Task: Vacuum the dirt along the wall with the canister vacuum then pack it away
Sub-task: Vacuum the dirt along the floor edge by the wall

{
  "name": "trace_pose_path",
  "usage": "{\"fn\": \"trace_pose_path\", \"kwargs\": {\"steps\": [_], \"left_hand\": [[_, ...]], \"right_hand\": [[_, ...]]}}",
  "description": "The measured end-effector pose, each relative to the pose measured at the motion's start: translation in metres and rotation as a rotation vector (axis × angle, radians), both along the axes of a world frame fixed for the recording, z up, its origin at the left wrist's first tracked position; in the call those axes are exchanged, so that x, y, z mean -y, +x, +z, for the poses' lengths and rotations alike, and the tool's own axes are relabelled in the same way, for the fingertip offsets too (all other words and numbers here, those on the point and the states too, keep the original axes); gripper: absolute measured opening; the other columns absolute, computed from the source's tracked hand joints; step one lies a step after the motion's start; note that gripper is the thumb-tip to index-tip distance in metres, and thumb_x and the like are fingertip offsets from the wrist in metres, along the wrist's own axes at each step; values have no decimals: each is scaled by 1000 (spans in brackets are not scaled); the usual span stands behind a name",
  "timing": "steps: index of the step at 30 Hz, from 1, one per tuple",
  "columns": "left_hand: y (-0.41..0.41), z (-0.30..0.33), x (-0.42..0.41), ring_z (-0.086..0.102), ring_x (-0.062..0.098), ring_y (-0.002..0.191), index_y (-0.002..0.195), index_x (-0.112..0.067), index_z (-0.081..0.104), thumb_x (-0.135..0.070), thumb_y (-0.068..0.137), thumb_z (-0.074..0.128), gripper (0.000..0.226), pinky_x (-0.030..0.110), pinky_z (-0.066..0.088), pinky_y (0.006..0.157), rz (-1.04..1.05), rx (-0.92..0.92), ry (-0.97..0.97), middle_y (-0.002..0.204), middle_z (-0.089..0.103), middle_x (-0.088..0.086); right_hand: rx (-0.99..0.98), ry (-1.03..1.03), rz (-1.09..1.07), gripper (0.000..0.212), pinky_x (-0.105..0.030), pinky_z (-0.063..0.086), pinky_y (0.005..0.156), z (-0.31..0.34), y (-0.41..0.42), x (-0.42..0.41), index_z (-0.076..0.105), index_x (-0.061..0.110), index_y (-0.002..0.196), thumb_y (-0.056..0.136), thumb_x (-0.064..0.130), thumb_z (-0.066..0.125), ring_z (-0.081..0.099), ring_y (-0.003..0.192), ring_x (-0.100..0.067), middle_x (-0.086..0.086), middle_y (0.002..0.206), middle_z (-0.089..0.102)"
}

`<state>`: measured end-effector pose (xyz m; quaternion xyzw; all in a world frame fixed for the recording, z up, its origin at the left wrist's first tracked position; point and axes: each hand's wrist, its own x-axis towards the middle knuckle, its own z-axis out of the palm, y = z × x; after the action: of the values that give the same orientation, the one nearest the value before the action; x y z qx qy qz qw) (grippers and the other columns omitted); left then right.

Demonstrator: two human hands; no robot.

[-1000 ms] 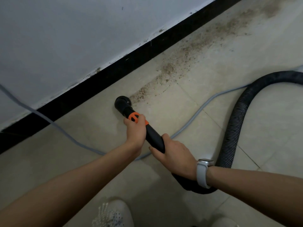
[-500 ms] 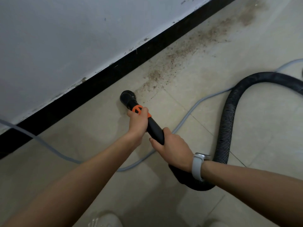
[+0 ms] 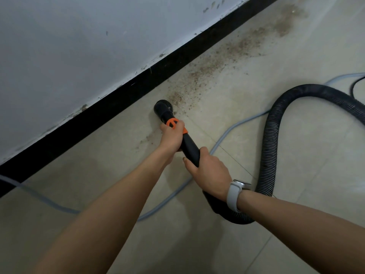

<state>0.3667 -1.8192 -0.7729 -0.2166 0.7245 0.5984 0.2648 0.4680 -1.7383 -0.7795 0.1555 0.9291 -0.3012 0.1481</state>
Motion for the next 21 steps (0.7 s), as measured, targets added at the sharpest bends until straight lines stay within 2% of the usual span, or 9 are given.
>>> {"fn": "trace_pose_path", "kwargs": {"steps": [6,10,13,17,21], "left_hand": [[-15,0,-24,53,14,75,141,-12,16,-35,96,44,58,28,46,55,-76,20,32,90,48,1],[-9,6,-22,51,12,72,139,-12,18,-31,96,43,53,25,42,50,-33,-3,25,86,46,0],[12,10,-3,51,13,72,131,-11,23,-28,96,43,44,26,44,54,69,-19,16,85,46,1],[57,13,36,53,14,75,135,-11,22,-27,96,43,46,32,49,71,239,-55,-19,85,50,2],[94,12,68,54,14,77,142,-11,16,-25,98,43,54,30,46,66,325,-52,-61,88,51,2]], "right_hand": [[-28,18,-64,36,-31,37,53,-3,-10,-15,36,18,91,91,53,44,54,62,-25,1,68,49],[-30,-33,-42,36,-34,45,56,1,-6,-16,39,17,94,90,53,46,58,65,-26,-2,73,56],[-26,-50,56,35,-31,34,48,7,5,-9,38,19,90,89,52,48,53,59,-22,4,66,50],[2,-42,259,34,-31,32,54,11,32,11,35,22,91,90,53,48,56,66,-25,3,72,48],[38,-70,388,34,-30,31,57,14,56,33,32,23,91,90,54,47,61,76,-27,-3,82,59]]}}
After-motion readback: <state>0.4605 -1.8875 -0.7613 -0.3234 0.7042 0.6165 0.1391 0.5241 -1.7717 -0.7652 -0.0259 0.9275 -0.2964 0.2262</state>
